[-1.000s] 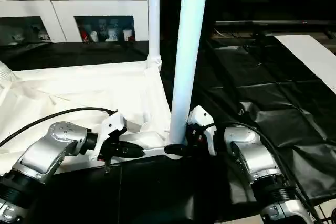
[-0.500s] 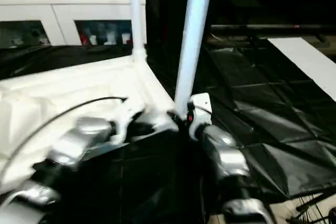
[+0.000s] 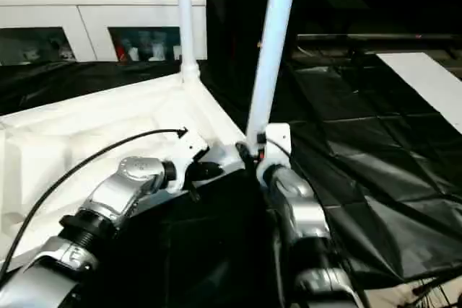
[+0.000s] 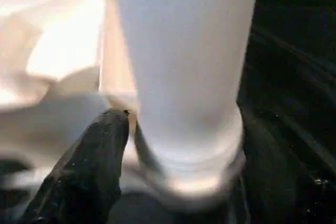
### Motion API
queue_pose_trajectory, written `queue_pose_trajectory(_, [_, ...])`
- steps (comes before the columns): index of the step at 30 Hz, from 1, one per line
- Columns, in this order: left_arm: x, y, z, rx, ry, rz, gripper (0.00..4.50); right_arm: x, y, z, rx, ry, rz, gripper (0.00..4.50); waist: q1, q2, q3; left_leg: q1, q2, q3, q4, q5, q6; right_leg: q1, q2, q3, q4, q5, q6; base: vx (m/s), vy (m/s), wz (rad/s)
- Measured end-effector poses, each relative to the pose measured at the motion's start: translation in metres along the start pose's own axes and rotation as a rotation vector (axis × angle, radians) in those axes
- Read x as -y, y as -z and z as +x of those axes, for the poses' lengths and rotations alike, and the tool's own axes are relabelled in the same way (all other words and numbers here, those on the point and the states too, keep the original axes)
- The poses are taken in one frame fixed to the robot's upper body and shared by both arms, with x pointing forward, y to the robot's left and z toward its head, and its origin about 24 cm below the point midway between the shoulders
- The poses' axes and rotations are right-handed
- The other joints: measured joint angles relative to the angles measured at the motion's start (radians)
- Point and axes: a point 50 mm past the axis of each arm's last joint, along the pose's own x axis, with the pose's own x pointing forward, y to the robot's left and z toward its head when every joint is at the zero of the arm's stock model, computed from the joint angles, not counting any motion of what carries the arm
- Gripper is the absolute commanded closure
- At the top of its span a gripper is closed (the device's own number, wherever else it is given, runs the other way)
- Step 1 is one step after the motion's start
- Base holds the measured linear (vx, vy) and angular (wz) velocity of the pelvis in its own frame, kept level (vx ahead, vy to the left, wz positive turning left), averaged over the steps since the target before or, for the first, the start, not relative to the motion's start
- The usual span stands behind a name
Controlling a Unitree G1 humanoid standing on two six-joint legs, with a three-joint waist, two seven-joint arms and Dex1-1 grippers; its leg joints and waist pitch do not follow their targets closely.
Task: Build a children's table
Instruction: Rotate leg to tighten
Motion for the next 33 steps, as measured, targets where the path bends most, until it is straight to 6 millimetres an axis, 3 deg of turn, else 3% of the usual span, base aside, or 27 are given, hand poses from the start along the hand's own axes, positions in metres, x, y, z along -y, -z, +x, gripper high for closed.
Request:
queue_pose_trajectory(7, [-0.001, -0.001, -0.001, 0.008, 0.001, 0.024, 4.5, 0.023, 0.002, -0.028, -0.048, -0.264, -0.191, 0.71, 0.002, 0.001, 0.002, -0.001, 0.0, 0.0, -0.001, 0.0, 0.0, -0.001, 0.0, -0.001, 0.0, 0.0, 0.0, 0.0, 0.0, 0.0])
queue_pose_trajectory(14, [-0.006, 0.0, -0.004, 0.01, 0.007, 0.055, 4.5, 0.022, -0.005, -0.065, -0.064, -0.626, -0.267, 0.71, 0.005, 0.002, 0.003, -0.007, 0.002, 0.0, -0.001, 0.0, 0.0, -0.003, 0.001, -0.002, -0.001, 0.0, 0.0, 0.0, 0.0, 0.0])
queue_pose_trajectory(22, [-0.009, 0.003, -0.014, 0.019, 0.058, 0.107, 4.5, -0.007, -0.018, -0.067, 0.035, -0.783, -0.23, 0.71, 0.005, 0.003, 0.003, -0.01, 0.002, 0.0, -0.001, 0.001, 0.001, -0.009, 0.001, -0.002, 0.0, 0.0, -0.001, 0.0, 0.0, 0.0])
queue_pose_trajectory(29, [-0.009, 0.003, -0.016, 0.027, 0.075, 0.128, 4.5, -0.017, -0.02, -0.066, 0.048, -0.808, -0.232, 0.71, 0.007, 0.004, 0.002, -0.015, 0.002, 0.0, 0.001, 0.003, 0.005, -0.013, 0.001, -0.002, 0.0, -0.001, -0.002, 0.0, 0.0, 0.0])
queue_pose_trajectory(33, [-0.009, 0.007, -0.024, 0.024, 0.116, 0.139, 4.5, -0.014, -0.012, -0.071, -0.001, -0.816, -0.241, 0.71, 0.009, 0.004, 0.002, -0.015, 0.002, 0.0, 0.001, 0.003, 0.004, -0.014, 0.001, -0.002, 0.0, -0.001, -0.002, 0.0, 0.0, 0.0])
